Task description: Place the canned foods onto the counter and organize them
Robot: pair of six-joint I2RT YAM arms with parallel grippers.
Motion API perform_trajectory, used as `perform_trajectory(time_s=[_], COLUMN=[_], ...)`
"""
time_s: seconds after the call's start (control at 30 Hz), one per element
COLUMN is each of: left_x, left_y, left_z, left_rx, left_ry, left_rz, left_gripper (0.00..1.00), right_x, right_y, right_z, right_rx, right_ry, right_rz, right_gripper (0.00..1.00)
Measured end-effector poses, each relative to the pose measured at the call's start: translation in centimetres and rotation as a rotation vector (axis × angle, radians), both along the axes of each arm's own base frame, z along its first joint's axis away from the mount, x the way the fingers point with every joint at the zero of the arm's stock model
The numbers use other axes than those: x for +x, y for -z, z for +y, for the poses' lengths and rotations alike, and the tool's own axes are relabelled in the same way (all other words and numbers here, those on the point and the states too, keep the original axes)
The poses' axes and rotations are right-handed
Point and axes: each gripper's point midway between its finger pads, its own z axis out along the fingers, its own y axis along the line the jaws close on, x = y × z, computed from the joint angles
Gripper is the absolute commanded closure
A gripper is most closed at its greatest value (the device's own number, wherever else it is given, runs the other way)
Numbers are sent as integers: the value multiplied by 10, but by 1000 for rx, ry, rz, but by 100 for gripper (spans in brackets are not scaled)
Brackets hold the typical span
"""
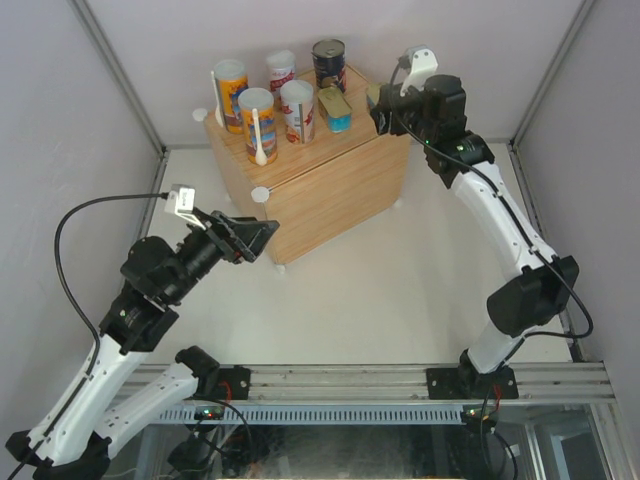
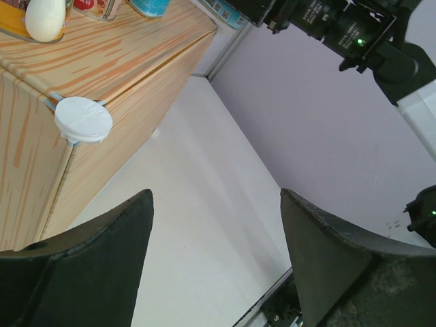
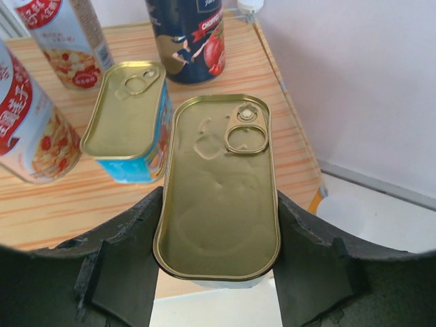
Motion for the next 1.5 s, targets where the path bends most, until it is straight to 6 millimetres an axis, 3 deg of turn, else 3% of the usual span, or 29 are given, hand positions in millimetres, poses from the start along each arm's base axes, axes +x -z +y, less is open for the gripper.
perform_trajectory(time_s=[0.33,0.87,1.5], left_x=[4,8,11], left_y=[-3,-3,-1], left_z=[-1,-5,-4], left_rx=[-6,-2,5], left_ry=[1,9,0], left_rz=[-11,-14,-13], left_gripper=[21,21,21], right_x=[39,85,101], right_y=[-5,22,40], right_z=[14,19,28], right_rx=[20,21,29], right_ry=[-49,-65,-92], right_rz=[-31,-6,17], right_gripper=[100,100,100])
